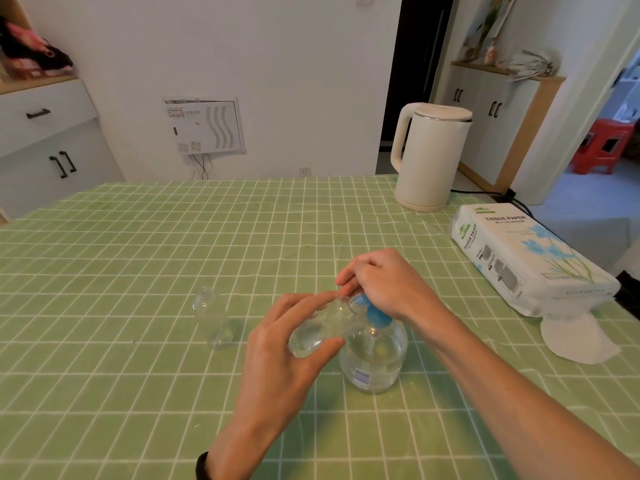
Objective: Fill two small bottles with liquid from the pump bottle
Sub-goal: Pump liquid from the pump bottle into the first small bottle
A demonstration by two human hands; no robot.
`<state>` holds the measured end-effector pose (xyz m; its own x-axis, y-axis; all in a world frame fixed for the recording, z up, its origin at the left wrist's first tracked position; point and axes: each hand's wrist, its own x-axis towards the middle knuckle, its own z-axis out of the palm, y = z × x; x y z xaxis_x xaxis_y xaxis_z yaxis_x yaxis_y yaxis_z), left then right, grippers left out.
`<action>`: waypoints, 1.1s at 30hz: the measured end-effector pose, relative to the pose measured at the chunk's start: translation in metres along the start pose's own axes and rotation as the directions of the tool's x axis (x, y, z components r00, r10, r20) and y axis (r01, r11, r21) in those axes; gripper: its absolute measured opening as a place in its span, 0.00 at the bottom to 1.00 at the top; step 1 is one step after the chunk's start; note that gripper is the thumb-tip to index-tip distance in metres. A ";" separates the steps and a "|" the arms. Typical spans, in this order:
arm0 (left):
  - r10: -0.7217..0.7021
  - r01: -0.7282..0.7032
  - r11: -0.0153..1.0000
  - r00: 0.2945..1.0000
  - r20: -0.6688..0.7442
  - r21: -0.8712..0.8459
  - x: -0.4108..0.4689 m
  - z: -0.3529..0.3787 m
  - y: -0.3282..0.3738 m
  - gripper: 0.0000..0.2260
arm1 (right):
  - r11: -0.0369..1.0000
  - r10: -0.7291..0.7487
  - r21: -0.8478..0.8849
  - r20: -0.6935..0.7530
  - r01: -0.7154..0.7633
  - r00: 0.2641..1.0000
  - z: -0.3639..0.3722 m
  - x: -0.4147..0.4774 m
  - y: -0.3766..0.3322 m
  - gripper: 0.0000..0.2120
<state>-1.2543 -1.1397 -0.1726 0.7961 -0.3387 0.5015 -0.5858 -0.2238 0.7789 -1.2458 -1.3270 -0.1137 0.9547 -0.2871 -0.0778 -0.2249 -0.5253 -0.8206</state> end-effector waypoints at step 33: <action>0.007 -0.007 1.000 1.000 -0.004 -0.015 0.002 -0.002 0.003 0.24 | 0.999 -0.006 0.044 -0.017 0.007 1.000 -0.002 0.001 -0.002 0.18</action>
<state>-1.2540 -1.1397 -0.1686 0.7928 -0.3367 0.5080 -0.5888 -0.2080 0.7810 -1.2452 -1.3278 -0.1105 0.9526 -0.2976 -0.0632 -0.2097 -0.4917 -0.8451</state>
